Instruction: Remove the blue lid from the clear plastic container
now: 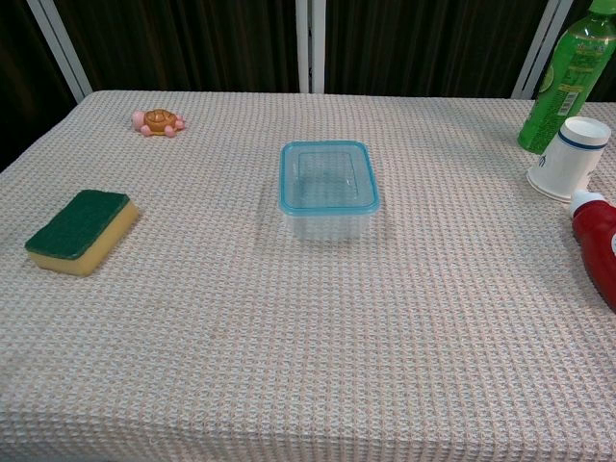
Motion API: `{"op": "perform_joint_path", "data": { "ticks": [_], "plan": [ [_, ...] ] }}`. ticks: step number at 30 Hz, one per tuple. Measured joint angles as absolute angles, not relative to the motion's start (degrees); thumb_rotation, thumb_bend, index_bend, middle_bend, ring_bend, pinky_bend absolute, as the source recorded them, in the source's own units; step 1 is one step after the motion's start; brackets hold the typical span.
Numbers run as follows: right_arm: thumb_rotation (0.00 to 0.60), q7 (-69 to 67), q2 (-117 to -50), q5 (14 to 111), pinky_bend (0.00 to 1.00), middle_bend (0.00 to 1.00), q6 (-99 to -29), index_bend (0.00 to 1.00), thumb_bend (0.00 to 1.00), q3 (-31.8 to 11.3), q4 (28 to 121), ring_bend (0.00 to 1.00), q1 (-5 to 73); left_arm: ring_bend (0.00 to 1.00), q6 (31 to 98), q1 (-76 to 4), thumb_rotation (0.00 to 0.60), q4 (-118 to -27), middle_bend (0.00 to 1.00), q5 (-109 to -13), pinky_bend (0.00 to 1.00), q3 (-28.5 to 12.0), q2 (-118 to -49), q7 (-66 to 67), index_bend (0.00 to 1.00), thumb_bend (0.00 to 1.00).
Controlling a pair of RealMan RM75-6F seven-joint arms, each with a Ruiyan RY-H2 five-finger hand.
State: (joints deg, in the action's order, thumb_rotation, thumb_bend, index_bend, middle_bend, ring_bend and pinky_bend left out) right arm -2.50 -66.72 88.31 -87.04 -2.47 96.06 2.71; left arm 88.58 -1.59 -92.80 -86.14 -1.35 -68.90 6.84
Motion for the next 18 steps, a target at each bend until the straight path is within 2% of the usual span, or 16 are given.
{"op": "perform_joint_path", "data": {
  "ticks": [7,9,13,18],
  "plan": [
    [0.600,-2.29,-66.90,88.72,0.00,0.07,-84.82,0.00,0.11,-2.83,95.94,0.00,4.48,0.00,88.26,-1.56,0.600,-92.95,0.10,-85.87,0.05,-1.29,-69.03,6.98,0.14,0.05],
    [0.600,-2.33,-66.73,89.14,0.00,0.08,-83.95,0.00,0.15,-2.84,96.11,0.00,5.15,0.00,88.22,-1.57,0.600,-92.89,0.10,-85.93,0.05,-1.28,-69.11,6.95,0.14,0.05],
    [0.600,-3.90,-65.90,90.26,0.02,0.17,-81.25,0.00,0.35,-3.16,97.15,0.00,7.50,0.00,88.03,-1.85,0.600,-92.60,0.10,-85.90,0.05,-1.57,-69.32,6.79,0.14,0.05],
    [0.600,-7.09,-64.81,92.16,0.03,0.24,-74.95,0.00,0.67,-5.03,98.78,0.00,13.97,0.00,87.65,-2.11,0.600,-92.19,0.10,-86.03,0.05,-1.61,-69.39,6.22,0.14,0.05]
  ]
}}
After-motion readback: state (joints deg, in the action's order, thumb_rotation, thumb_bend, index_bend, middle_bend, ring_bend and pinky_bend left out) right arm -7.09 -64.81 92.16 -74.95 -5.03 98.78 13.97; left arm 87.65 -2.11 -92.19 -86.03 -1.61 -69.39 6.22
